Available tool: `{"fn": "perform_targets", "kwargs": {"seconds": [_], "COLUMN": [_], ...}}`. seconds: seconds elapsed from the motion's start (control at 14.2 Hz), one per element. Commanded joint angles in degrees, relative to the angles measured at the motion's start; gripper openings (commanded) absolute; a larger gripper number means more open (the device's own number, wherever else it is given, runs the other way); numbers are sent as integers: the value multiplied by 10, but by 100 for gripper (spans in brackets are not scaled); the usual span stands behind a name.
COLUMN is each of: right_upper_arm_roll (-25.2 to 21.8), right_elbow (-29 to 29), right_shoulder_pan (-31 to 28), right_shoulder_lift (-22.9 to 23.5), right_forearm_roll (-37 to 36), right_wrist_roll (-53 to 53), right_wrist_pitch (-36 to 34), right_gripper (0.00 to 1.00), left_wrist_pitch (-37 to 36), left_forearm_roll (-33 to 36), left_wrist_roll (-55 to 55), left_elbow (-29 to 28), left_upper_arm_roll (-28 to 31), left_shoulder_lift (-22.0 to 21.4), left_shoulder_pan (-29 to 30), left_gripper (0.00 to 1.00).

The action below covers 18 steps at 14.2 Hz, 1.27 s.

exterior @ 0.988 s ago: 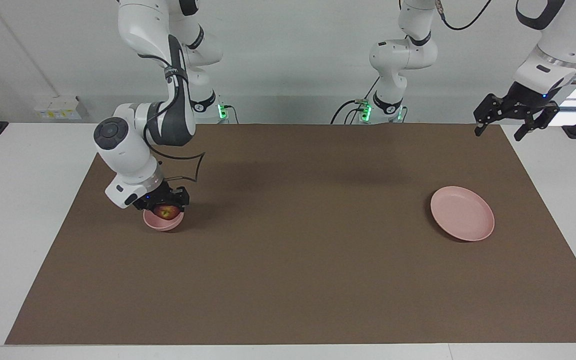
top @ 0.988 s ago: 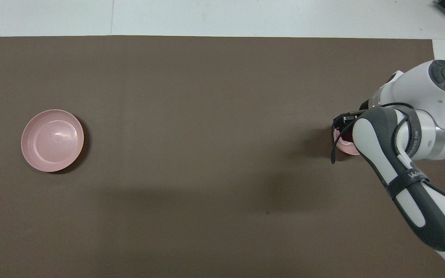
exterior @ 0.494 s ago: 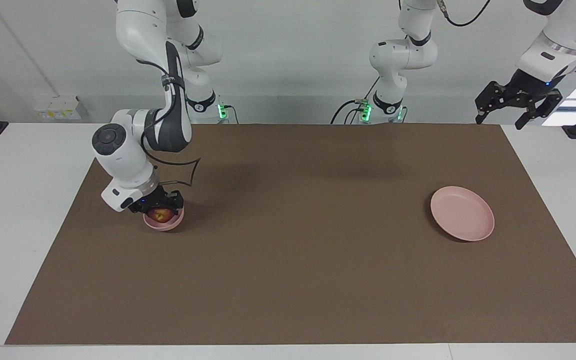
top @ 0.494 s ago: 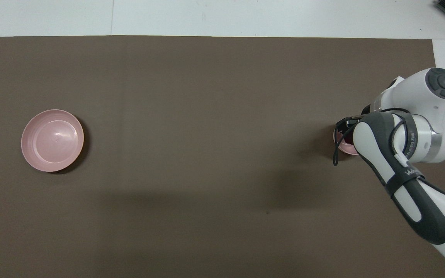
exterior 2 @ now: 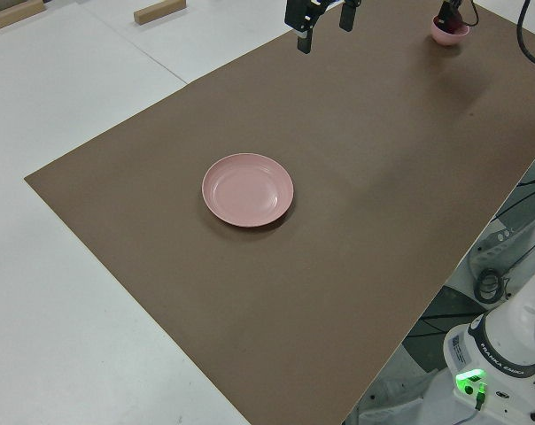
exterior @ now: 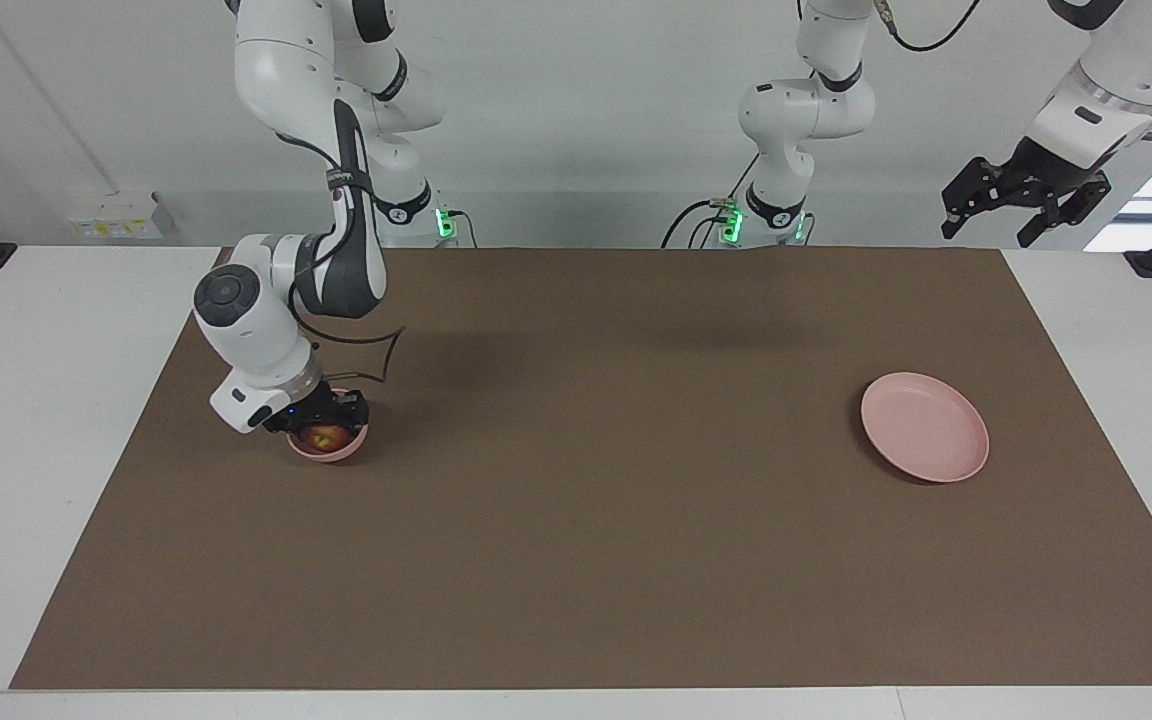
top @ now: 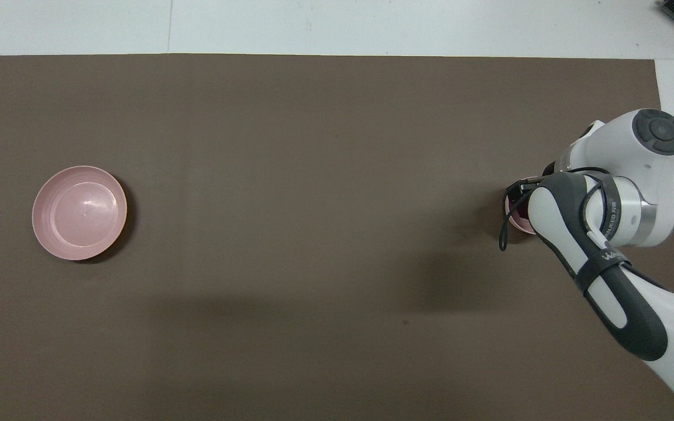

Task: Move apple from plate to bowl
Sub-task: 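Lower the apple into the pink bowl with the right gripper and release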

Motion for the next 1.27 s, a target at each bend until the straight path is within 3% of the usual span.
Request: {"fn": "perform_targets", "kwargs": {"seconds": [0.0, 0.21, 0.42, 0.56, 0.85, 0.99, 1.2], "right_upper_arm_roll": [7, 7, 7, 7, 8, 8, 8], "right_elbow": [-4, -4, -4, -5, -5, -5, -1], "right_shoulder_pan": [-9, -8, -7, -7, -7, -7, -5], "right_shoulder_lift": [0, 5, 6, 5, 5, 5, 3], "right_forearm_roll": [-7, -6, -6, -6, -6, -6, -6], "right_wrist_roll": [-7, -3, -2, -3, -2, -2, -1], "right_wrist_pitch": [13, 12, 12, 12, 12, 11, 1], "right_gripper": [0, 0, 40, 61, 90, 100, 100], "left_wrist_pitch": [-8, -8, -8, -8, -8, -8, -8], "left_forearm_roll": [9, 9, 9, 9, 9, 9, 9], "left_wrist_roll": [-6, -6, -6, -6, -6, -6, -6], "left_elbow": [2, 3, 2, 2, 2, 3, 2], "left_upper_arm_roll": [-4, -4, -4, -4, -4, -4, -4], "left_shoulder_lift": [-5, -5, -5, -5, -4, -5, -4], "left_shoulder_pan": [3, 4, 4, 4, 4, 4, 4], "left_gripper": [100, 100, 100, 100, 100, 100, 100]}}
